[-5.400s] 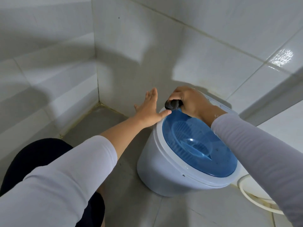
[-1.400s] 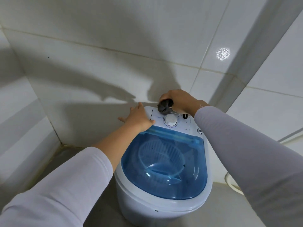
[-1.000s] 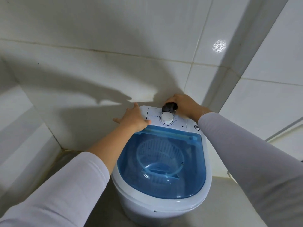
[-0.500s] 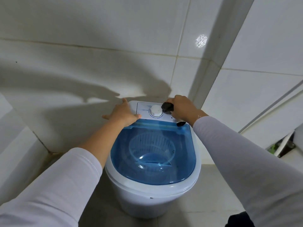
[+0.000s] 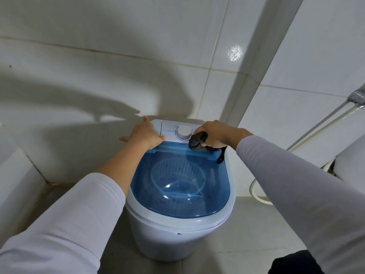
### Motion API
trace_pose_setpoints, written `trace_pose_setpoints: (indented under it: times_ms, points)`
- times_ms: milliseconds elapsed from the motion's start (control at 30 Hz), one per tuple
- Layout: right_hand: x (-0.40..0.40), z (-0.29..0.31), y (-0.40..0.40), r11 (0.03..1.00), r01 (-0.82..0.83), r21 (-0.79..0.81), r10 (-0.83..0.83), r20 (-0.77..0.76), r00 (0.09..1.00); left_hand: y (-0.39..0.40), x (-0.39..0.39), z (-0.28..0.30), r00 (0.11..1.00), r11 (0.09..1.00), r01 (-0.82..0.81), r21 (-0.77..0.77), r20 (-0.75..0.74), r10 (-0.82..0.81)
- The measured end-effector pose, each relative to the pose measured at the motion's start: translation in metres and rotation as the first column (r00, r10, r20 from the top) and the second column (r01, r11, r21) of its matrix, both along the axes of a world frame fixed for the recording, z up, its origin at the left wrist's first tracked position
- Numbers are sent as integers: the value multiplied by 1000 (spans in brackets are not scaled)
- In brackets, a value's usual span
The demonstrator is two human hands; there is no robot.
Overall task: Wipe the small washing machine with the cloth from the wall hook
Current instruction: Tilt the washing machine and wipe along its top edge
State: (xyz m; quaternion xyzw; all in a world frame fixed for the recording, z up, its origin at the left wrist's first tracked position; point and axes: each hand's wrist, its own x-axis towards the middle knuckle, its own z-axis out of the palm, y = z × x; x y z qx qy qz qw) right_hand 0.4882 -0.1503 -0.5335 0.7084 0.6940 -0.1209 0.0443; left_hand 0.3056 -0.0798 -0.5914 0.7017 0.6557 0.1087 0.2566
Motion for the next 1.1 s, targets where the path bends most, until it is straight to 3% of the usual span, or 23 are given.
trace_pose_setpoints:
  times_ms: [133,300,767,933,1100]
  points:
    - [7,23,17,990,88,109,-73,-136,988,1,0,-2,1000,1000,-6,3,-7,6]
    - [-6,23,39,982,83,171,-58,-146,988,3,1,-3,1000,1000,-9,-13,-12,8]
    - [-33,4,46,988,-98,123,90,67,994,2,1,-2,1000,1000,-6,-10,-18,6]
    - [-31,1,39,983,-141,117,131,90,987,0,0,2,999,1000,0,-23,-32,-1]
    - [-26,7,32,987,-160,15,157,98,983,-4,-1,4,1000,999,2,-32,-21,-3]
